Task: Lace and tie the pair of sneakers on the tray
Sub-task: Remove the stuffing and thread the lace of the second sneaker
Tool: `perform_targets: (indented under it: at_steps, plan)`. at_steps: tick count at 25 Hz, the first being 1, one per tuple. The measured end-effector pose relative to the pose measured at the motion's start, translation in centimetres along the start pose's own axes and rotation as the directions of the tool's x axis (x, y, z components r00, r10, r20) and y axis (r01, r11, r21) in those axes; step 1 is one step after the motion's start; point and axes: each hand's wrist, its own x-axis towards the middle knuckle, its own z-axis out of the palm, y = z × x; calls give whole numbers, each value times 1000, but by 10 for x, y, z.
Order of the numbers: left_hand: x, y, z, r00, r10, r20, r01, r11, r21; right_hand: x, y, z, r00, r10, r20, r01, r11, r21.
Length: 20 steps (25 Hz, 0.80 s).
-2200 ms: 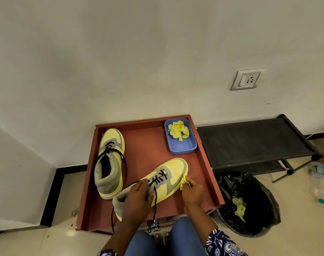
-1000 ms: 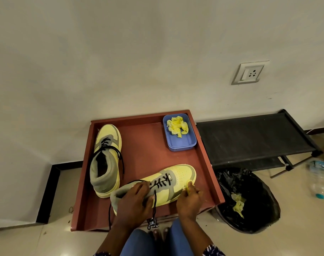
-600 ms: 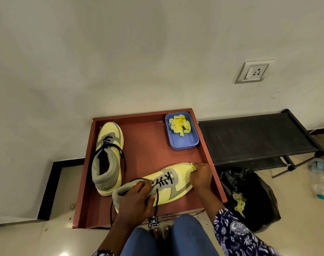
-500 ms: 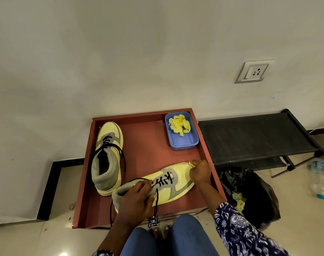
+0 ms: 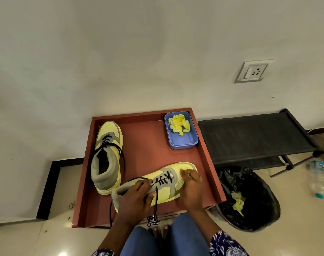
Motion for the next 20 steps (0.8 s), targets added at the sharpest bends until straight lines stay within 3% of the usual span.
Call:
perform_targets:
  at_steps: [3, 5, 7, 8, 11, 14, 16, 20]
  plan:
    - [1, 0, -1, 1000, 7, -14, -7, 1000, -2, -14, 4, 6, 1000, -16, -24, 17, 998, 53]
    - [0, 0, 0, 1000, 11, -13, -11, 1000, -8, -19, 10, -2, 994, -82, 69, 82, 997, -1]
    - [0, 0, 0, 1000, 13, -19, -13, 1000, -14, -19, 23, -1, 981, -179, 73, 185, 979, -86]
    - [1, 1, 0, 1000, 15, -21, -16, 1000, -16, -18, 28, -2, 984, -163, 69, 169, 981, -96]
    - [2, 2, -2, 1000, 24, -16, -24, 1000, -6, -9, 34, 2, 999, 37, -19, -37, 999, -5]
    - [2, 0, -3, 1000, 27, -16, -27, 1000, 4, 10, 23, -9, 961, 261, -92, -252, 963, 99]
    - [2, 0, -3, 1000, 24, -12, -24, 1000, 14, 24, 20, -13, 954, 295, -56, -285, 949, 137]
    - [2, -1, -1, 999, 45, -25, -45, 999, 22, 57, 14, -15, 939, 344, 29, -345, 938, 47]
